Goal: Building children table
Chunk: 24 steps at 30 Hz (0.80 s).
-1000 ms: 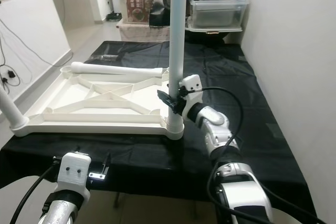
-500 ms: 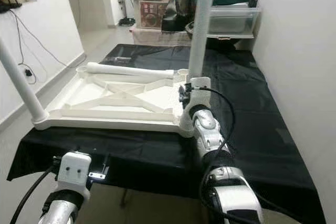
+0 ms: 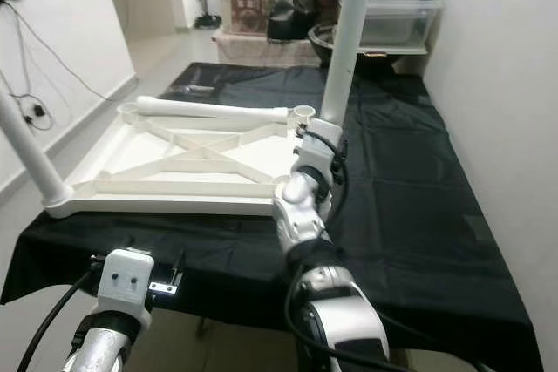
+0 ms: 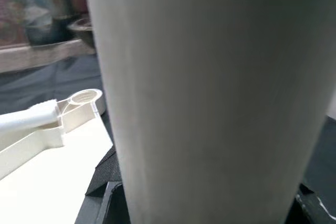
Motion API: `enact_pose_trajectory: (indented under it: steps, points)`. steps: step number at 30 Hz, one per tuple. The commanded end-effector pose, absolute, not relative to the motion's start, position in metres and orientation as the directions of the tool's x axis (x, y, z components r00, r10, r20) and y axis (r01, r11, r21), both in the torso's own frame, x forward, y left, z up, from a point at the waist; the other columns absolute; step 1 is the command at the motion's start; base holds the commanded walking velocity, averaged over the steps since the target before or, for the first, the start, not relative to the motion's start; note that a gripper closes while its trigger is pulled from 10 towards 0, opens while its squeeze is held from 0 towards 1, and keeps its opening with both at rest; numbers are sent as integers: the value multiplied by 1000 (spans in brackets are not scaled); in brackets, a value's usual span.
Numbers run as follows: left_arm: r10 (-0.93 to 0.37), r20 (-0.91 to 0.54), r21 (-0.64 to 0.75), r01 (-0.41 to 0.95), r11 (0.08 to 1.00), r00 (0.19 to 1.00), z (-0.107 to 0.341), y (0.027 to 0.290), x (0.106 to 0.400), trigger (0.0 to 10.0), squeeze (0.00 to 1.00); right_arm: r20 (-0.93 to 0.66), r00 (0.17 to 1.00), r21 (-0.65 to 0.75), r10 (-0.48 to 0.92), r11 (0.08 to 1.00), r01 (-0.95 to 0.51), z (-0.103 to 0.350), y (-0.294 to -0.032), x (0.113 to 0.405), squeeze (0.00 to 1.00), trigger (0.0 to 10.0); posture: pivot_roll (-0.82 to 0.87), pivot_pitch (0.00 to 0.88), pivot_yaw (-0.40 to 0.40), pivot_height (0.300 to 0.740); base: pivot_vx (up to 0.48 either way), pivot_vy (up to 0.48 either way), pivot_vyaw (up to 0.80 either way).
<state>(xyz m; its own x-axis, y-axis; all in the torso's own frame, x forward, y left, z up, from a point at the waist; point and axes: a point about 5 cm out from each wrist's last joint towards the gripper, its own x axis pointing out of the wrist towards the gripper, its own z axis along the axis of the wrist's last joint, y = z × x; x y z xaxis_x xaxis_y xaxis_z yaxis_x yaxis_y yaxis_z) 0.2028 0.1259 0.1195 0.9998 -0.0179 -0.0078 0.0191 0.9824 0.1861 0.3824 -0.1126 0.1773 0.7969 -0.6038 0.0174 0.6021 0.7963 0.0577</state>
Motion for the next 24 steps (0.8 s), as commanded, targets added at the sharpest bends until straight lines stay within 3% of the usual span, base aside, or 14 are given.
enact_pose_trajectory:
  steps: [1, 9, 10, 18, 19, 21, 24]
  points:
    - [-16, -3, 208, 16, 978, 1000, 122, 127, 202, 10000, 0, -108, 741, 39, -663, 742, 669, 160, -114, 378, 0, 0, 50, 0, 16, 740, 0, 0, 0]
    - [-23, -5, 211, 23, 977, 1000, 122, 126, 202, 10000, 0, -140, 709, 48, -691, 711, 702, 166, -108, 380, 0, 0, 50, 0, 16, 740, 0, 0, 0]
    - [-24, -7, 210, 25, 977, 1000, 122, 125, 202, 10000, 0, -130, 725, 54, -676, 726, 686, 167, -106, 381, 0, 10000, 70, 0, 16, 740, 0, 0, 0]
    - [-33, -12, 216, 35, 976, 999, 120, 124, 202, 10000, 0, -132, 751, 4, -647, 757, 653, 161, -105, 381, 0, 10000, 70, 0, 16, 740, 0, 0, 0]
    - [-34, -13, 216, 36, 976, 999, 120, 123, 201, 10000, 0, -141, 760, -1, -634, 768, 640, 159, -105, 381, 945, 10000, 70, 0, 16, 740, 0, 0, 0]
    - [-35, -14, 216, 37, 976, 999, 120, 123, 201, 10000, 0, -139, 775, -2, -616, 783, 622, 158, -104, 381, 1000, 10000, 63, 0, 22, 740, 0, 0, 0]
    - [-36, -15, 218, 39, 975, 999, 119, 124, 201, 10000, 0, -119, 789, -8, -603, 795, 606, 157, -104, 381, 1000, 10000, 62, 0, 22, 740, 0, 0, 0]
